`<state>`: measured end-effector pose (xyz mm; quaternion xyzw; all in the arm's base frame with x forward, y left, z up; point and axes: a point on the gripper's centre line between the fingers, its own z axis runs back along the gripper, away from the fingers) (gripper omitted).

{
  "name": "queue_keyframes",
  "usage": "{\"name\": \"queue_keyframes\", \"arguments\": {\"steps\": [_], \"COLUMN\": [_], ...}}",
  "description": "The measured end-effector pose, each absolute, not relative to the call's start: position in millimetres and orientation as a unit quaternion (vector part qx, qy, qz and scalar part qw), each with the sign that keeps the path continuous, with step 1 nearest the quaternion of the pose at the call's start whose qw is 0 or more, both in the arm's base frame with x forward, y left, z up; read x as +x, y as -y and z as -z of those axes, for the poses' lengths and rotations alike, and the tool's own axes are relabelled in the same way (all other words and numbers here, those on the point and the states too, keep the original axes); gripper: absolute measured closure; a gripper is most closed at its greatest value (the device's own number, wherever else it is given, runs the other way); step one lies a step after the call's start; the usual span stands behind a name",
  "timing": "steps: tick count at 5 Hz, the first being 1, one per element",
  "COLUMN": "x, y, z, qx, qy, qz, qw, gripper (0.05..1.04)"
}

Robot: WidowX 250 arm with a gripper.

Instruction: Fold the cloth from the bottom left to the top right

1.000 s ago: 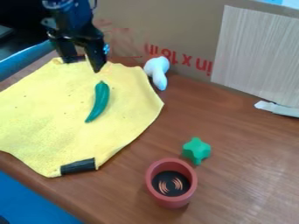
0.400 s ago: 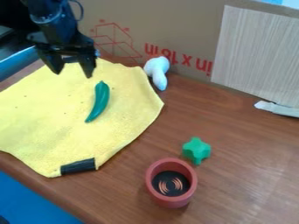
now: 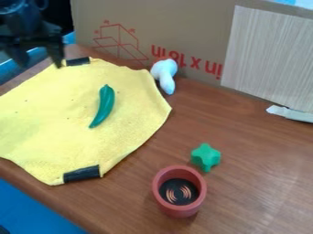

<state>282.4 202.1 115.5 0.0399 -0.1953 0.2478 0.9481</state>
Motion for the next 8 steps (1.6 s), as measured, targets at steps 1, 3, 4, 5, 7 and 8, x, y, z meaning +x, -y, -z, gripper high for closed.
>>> {"name": "queue_keyframes", "arguments": {"steps": [1,3,4,5,7,8], "x": [263.8,214.1,201.1,188.5,182.5,182.5], "y": [-225.2,-232.7,-244.3,-264.6,-292.9,-297.6], "z": [-111.1,-73.4,-67.6,-58.3,-32.9,-26.4], "qx": [0.046,0.074,0.106,0.13,0.166,0.173], "qy": [0.188,0.151,0.156,0.157,0.149,0.152], "qz": [-0.278,-0.331,-0.329,-0.332,-0.331,-0.327], "qw": [0.941,0.929,0.925,0.921,0.917,0.916], "gripper": [0.084,0.084,0.084,0.084,0.084,0.084]}}
